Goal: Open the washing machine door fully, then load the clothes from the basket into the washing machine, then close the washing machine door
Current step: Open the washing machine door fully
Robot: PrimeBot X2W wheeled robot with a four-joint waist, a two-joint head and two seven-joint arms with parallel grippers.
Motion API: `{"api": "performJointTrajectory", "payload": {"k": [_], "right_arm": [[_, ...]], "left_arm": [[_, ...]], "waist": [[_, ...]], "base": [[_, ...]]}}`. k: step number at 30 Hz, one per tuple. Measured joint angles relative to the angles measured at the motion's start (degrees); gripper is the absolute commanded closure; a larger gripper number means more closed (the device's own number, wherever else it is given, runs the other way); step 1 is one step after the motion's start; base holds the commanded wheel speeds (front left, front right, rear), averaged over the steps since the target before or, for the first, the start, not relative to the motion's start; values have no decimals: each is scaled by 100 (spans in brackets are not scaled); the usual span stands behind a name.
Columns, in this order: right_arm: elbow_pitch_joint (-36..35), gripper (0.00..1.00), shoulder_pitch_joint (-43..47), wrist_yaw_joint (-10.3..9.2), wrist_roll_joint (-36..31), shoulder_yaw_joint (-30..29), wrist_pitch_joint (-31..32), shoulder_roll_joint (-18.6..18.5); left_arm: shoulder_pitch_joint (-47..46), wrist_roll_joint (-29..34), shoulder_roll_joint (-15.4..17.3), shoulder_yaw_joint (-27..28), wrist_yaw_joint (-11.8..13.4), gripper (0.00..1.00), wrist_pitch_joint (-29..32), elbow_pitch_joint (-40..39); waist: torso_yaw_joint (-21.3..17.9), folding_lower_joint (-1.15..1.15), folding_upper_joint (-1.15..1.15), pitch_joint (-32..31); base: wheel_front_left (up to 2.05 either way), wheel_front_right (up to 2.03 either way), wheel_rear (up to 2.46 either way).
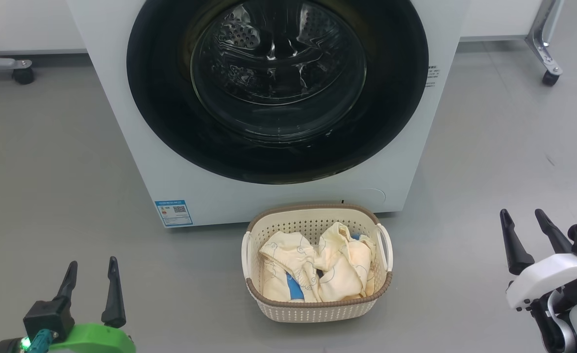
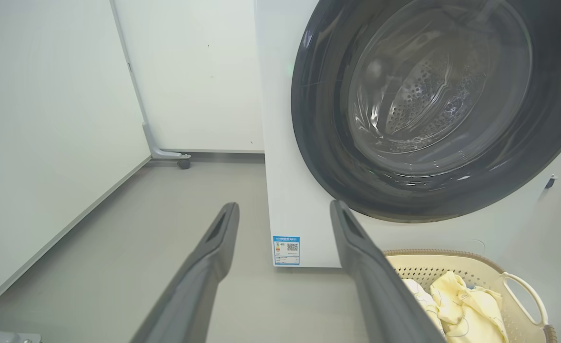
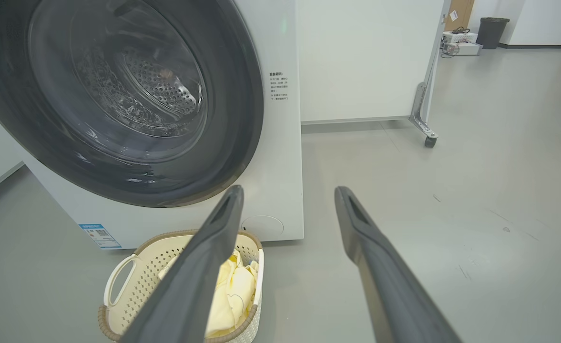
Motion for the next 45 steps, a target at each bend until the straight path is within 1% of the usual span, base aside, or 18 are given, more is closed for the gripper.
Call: {"api": "performJointTrajectory", "payload": {"k": [10, 15, 24, 27, 29, 45], "right_arm": [[-26, 0, -2, -4, 0, -3, 0, -1], [-51, 0, -2, -52, 0, -15, -1, -9], [-76, 0, -2, -54, 0, -29, -5, -10], [-97, 0, -2, -60, -1, -66, -46, -15], [-125, 0, -3, -109, -2, -110, -110, -18], [-189, 0, -4, -113, -2, -137, -204, -36]], "left_arm": [[1, 7, -23, 58, -7, 0, 0, -40], [1, 9, -35, 66, -8, 0, 0, -66], [1, 42, -46, 89, -13, 0, 0, -76], [1, 36, -126, 134, -35, 0, -1, -157], [-2, -2, -193, 222, -36, 0, -13, -225], [-1, 16, -193, 259, -64, 0, -16, -279]], "waist": [[-5, 0, 0, 41], [11, 0, 0, 85], [45, 0, 0, 128], [61, 0, 0, 137], [71, 0, 0, 143], [101, 0, 0, 246]], "base": [[37, 37, -73], [55, 55, -109], [72, 72, -143], [86, 86, -171], [83, 83, -166], [63, 63, -126]]}}
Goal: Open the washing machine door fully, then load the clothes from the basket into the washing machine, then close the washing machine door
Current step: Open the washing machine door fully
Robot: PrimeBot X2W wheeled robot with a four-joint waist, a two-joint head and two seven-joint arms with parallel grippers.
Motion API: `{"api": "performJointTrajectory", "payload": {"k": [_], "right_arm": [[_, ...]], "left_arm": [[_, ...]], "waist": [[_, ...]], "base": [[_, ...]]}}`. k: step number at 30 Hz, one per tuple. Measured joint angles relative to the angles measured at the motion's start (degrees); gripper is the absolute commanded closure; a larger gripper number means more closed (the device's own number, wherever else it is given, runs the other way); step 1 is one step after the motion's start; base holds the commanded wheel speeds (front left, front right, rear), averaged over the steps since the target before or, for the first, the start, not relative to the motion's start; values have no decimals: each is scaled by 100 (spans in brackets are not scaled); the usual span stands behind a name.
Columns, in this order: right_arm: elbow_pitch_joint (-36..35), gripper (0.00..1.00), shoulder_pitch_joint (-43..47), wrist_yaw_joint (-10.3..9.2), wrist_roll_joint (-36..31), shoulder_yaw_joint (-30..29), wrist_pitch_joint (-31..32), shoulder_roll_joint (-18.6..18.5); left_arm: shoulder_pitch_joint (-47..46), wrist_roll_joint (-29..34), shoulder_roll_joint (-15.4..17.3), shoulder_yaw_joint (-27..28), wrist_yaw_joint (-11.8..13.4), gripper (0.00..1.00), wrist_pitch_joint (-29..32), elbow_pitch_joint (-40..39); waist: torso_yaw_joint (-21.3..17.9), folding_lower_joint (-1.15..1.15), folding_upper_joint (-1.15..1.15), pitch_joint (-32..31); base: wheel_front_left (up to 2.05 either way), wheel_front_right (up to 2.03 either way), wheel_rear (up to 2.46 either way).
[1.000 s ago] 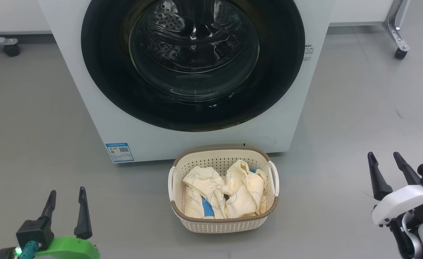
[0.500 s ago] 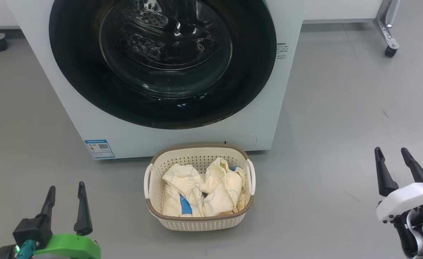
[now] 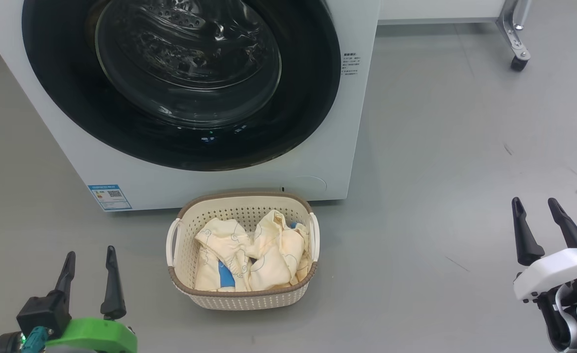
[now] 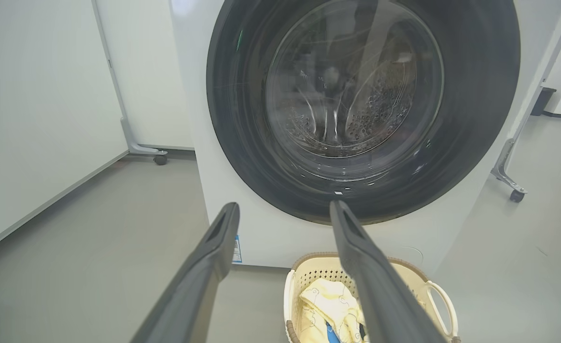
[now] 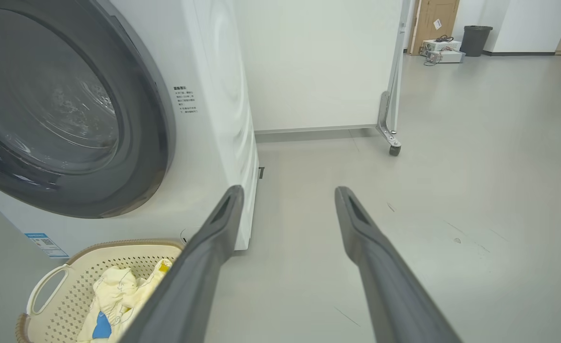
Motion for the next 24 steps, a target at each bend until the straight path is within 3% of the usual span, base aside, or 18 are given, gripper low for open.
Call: {"api": "performJointTrajectory", "payload": {"k": [24], "right_arm": [[-1, 0, -1, -41, 2, -24, -51, 1]], "left_arm": [[2, 91, -111, -31, -197, 0, 0, -54]], "waist": [[34, 0, 0, 85]], "base": [[16, 16, -32]]}}
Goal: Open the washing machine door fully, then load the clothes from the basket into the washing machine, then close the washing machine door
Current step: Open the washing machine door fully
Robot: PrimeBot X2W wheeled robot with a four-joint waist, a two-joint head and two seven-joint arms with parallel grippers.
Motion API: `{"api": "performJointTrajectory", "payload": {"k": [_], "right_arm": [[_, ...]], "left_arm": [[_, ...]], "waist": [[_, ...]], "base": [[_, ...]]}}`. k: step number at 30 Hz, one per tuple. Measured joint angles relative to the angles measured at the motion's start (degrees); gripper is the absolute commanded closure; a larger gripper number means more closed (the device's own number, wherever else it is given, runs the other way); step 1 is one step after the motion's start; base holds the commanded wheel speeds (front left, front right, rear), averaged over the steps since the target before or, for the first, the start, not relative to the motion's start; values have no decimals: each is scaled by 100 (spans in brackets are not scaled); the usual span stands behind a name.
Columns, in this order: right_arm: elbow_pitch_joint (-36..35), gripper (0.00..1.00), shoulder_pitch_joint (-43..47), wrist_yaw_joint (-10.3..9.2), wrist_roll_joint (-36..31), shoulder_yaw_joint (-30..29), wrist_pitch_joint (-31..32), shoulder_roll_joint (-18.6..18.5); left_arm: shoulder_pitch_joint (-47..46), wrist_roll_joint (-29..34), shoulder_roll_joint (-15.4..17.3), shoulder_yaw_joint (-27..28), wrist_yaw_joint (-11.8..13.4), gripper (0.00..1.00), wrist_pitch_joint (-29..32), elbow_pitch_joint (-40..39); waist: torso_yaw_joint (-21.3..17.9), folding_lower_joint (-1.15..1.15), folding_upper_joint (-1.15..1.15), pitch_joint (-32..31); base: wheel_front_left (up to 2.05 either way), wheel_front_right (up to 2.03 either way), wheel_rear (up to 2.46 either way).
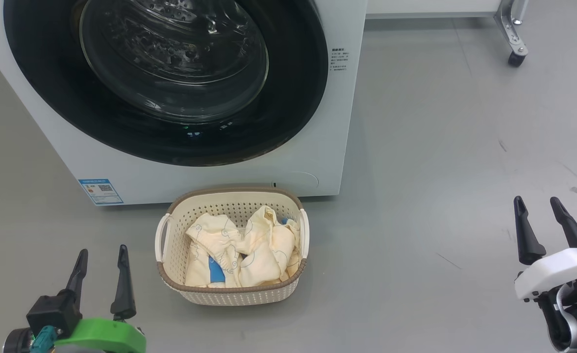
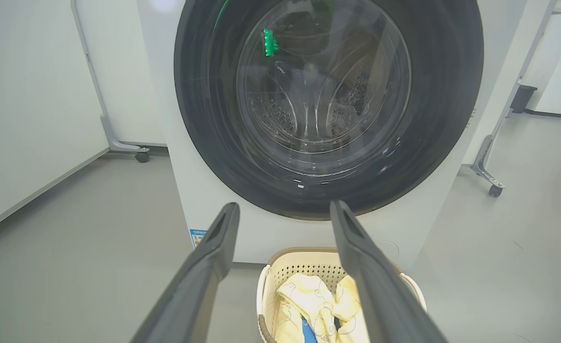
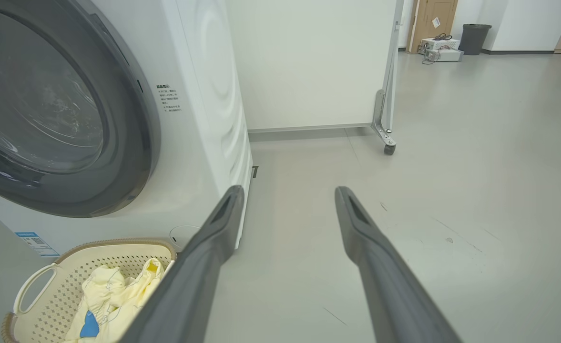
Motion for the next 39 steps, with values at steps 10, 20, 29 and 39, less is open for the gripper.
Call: {"api": "performJointTrajectory", "payload": {"k": [10, 20, 29, 39], "right_arm": [[-1, 0, -5, 5, 49, -24, -1, 0], [-146, 0, -244, 77, 568, -402, -59, 127], [-348, 0, -565, 279, 1524, -1016, -170, 469], [-458, 27, -1039, 457, 3494, -1949, 51, 1096]], "left_arm": [[0, 121, 0, -1, -1, 0, 0, 0], [0, 235, -1, 7, -1, 0, 0, -33], [1, 304, -35, -8, -1, 0, 0, -100], [-4, 341, -133, -148, -52, 0, 0, -201]], "waist": [[4, 0, 0, 22], [13, 0, 0, 95], [36, 0, 0, 195], [131, 0, 0, 458]], "base": [[0, 0, 0], [0, 0, 0], [0, 0, 0], [0, 0, 0]]}}
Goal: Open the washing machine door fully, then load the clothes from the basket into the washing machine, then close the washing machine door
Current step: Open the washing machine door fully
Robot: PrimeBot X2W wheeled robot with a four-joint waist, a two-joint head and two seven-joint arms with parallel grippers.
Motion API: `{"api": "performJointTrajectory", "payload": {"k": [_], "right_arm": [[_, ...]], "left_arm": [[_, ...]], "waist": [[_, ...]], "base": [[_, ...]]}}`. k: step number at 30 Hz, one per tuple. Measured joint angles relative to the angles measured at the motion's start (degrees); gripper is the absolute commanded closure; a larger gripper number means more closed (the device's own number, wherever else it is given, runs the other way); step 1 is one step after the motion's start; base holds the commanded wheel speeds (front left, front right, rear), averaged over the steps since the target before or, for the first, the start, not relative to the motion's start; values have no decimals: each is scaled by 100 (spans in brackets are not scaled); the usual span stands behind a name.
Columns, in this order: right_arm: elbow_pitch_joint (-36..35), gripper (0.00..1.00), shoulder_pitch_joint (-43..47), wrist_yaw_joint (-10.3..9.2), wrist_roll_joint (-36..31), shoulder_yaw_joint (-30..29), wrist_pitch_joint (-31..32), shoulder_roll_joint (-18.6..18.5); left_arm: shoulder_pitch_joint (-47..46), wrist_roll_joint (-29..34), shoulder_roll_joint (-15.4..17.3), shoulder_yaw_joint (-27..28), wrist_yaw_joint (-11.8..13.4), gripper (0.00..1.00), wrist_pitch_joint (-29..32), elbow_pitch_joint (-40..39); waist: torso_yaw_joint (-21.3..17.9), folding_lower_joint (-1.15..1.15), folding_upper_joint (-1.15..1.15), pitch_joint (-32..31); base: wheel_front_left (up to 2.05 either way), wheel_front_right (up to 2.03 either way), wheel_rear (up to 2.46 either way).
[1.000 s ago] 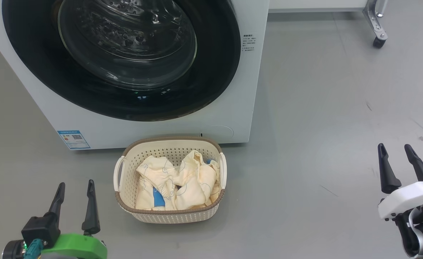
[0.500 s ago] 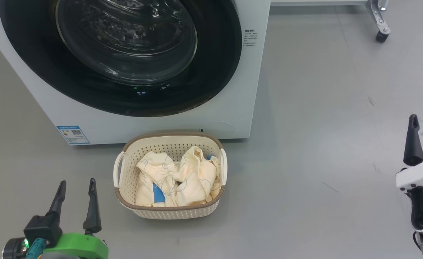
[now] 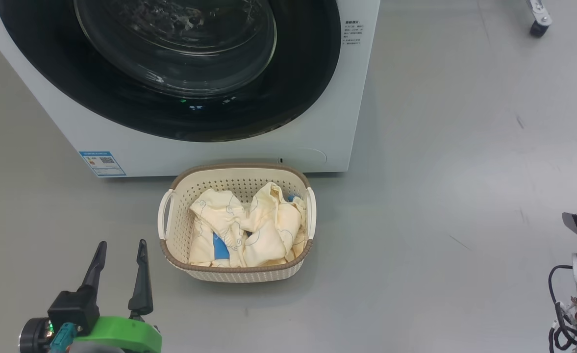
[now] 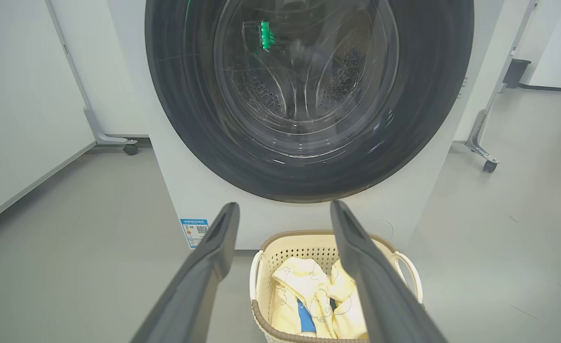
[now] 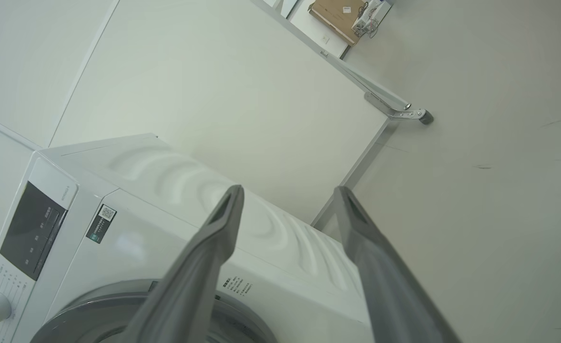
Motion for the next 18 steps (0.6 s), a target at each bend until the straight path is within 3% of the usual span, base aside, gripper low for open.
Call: {"api": "performJointTrajectory", "payload": {"k": [2, 6, 11, 18], "right_arm": [[7, 100, -117, -1, 322, -124, 163, 30], [4, 100, -472, -11, 939, -345, 584, 12], [4, 100, -955, -289, 1777, -539, 1257, -34], [10, 100, -1512, -771, 2284, -615, 2131, -461]], "left_arm": [[-3, 7, -31, -25, -2, 0, 0, -19], [-30, 12, -57, -80, -7, 0, 0, -45], [-205, 25, -78, -158, -31, 0, 0, -118], [-354, 47, -111, -181, -32, 0, -1, -250]], "waist": [[29, 0, 0, 66], [98, 0, 0, 217], [210, 0, 0, 420], [390, 0, 0, 715]], "base": [[0, 0, 0], [0, 0, 0], [0, 0, 0], [0, 0, 0]]}}
